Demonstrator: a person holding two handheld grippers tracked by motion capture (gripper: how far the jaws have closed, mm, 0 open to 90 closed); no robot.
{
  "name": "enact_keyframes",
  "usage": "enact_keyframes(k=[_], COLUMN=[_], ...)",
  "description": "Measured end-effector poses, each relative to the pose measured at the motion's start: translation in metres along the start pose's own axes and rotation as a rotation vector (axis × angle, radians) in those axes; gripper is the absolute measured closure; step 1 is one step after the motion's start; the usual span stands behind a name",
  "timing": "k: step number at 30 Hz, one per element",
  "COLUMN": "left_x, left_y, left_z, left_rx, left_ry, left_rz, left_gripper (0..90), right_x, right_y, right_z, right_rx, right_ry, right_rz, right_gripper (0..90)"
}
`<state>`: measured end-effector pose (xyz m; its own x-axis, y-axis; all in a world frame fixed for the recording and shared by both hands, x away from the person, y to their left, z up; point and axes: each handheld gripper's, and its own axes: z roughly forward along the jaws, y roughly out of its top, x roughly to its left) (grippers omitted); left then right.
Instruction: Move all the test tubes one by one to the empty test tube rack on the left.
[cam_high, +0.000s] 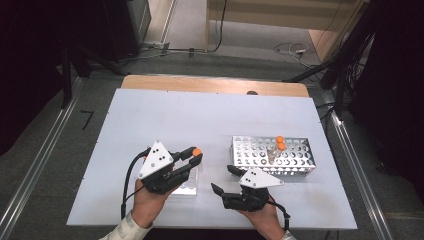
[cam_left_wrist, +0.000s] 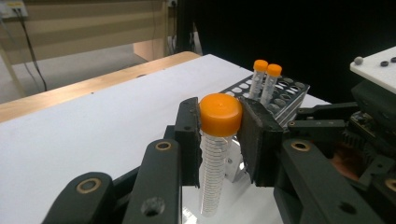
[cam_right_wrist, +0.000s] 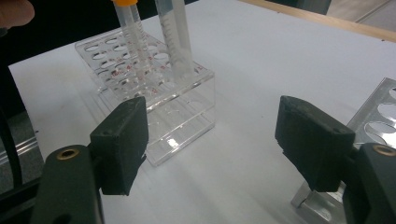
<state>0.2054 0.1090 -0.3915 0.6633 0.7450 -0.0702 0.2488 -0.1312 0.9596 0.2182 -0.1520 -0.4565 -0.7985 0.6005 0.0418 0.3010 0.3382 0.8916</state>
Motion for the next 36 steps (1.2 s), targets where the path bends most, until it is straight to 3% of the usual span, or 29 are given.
enact_keyframes(k=[8,20,36], left_x=[0.017,0.041,0.047], left_y=[0.001,-0.007,-0.016], left_z=[-0.015,-0.035,-0.038], left_rx=[-0.011,0.006,0.040], left_ry=[0.047,0.157,0.195], left_rz=[-0.027,-0.056,-0.053], left_gripper=[70.3,70.3,70.3], right_x=[-0.001,-0.001,-0.002], right_y=[0.000,0.000,-0.001], right_z=[-0.001,-0.002,-0.003], right_rx=[-0.001,-0.002,-0.005], right_ry=[-0.006,-0.009,-0.011], right_rz=[0.005,0.004,0.004], right_gripper=[24.3,24.3,24.3])
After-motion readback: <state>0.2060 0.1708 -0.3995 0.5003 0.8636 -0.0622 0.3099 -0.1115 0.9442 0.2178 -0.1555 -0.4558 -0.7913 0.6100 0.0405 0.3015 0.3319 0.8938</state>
